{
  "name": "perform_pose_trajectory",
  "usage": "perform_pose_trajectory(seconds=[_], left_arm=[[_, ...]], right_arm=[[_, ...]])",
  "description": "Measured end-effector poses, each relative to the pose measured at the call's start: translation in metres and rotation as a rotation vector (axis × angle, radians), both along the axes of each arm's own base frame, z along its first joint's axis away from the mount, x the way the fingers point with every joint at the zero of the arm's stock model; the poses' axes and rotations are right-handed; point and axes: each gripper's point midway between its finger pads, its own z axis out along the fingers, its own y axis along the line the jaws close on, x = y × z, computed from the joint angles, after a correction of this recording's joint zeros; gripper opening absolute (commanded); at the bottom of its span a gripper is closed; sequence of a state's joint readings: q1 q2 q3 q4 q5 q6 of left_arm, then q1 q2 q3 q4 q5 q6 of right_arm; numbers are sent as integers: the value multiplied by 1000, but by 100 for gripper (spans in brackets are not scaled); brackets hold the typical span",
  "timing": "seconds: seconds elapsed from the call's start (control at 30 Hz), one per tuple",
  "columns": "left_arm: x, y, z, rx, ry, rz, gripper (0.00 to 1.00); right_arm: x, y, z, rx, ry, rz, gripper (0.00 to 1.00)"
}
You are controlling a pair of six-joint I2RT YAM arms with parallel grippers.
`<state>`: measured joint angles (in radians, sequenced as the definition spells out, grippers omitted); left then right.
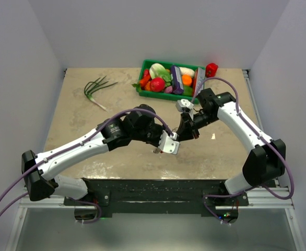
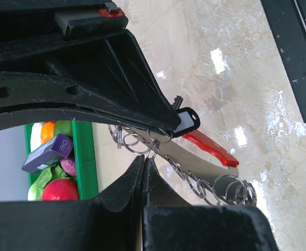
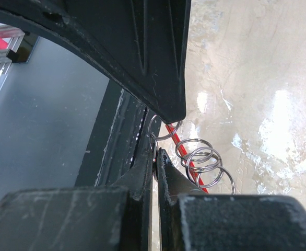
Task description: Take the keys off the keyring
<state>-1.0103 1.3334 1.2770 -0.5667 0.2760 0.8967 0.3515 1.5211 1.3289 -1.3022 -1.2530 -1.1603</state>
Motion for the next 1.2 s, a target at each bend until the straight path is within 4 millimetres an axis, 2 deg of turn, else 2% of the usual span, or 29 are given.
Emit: perform_pose_trajectory(seconds=[0.47, 0.67, 1.0, 1.2], left_arm=[[-2, -1, 1, -19, 33, -6, 0], [-2, -3, -2, 3, 10, 7, 0], [18, -2, -7, 95, -54, 107, 0], [23, 3, 0, 127, -79, 131, 0]], right_arm=[[1, 1, 12, 38, -32, 2, 0], [-3, 4, 9, 17, -30, 21, 0], [5, 7, -5, -28, 9, 18, 0], [11, 11, -2, -20, 2, 15, 0]])
